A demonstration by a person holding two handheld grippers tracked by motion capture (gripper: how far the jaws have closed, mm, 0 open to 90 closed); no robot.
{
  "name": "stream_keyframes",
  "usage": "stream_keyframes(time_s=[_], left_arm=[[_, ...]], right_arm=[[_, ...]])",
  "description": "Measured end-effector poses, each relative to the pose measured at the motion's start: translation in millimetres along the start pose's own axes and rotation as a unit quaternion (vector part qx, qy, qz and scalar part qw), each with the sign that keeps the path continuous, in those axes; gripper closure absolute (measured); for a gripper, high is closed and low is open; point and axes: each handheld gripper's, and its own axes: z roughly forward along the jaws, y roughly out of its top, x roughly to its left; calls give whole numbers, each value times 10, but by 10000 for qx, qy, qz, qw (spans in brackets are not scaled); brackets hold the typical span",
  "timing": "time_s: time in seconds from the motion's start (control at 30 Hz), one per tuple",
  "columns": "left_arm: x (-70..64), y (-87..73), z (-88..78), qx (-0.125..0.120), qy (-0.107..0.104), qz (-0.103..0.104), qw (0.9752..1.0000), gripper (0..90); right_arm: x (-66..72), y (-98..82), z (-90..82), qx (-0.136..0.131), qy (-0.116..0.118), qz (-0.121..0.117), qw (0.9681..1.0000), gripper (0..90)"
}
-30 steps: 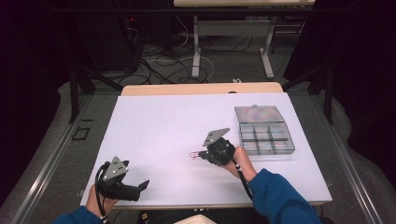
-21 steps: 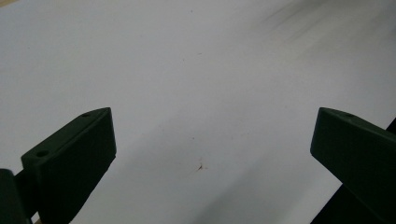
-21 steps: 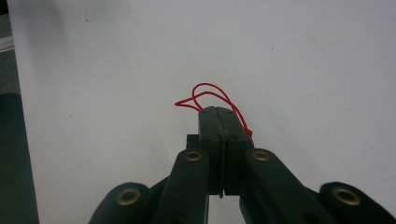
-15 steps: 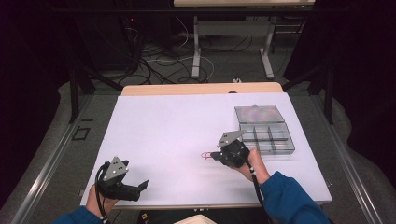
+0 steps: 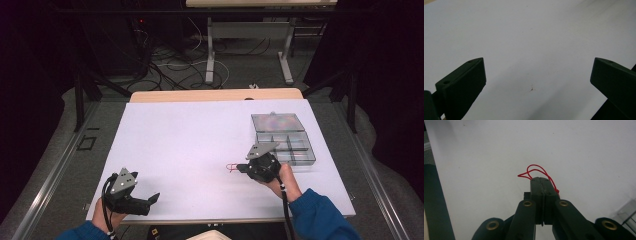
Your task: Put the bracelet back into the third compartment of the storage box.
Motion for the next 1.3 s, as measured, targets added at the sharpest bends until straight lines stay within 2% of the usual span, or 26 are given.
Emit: stream_keyframes(time_s=[0.43,0.53,0.6,1.3], left_arm=[[-2,2,3,8,-6,13,10000,2],[-2,2,3,10,-7,18,10000,2],[-3,2,4,8,-13,7,10000,2],[-3,2,2,9,3,16,10000,2]], right_arm=[[-97,-215,-228,59,-242,181,9995,900],[-121,-258,-255,-35,-323,203,9993,900],[-131,-282,-291,23,-334,260,9991,900],[-256,-501,-566,-128,-719,527,9959,900]])
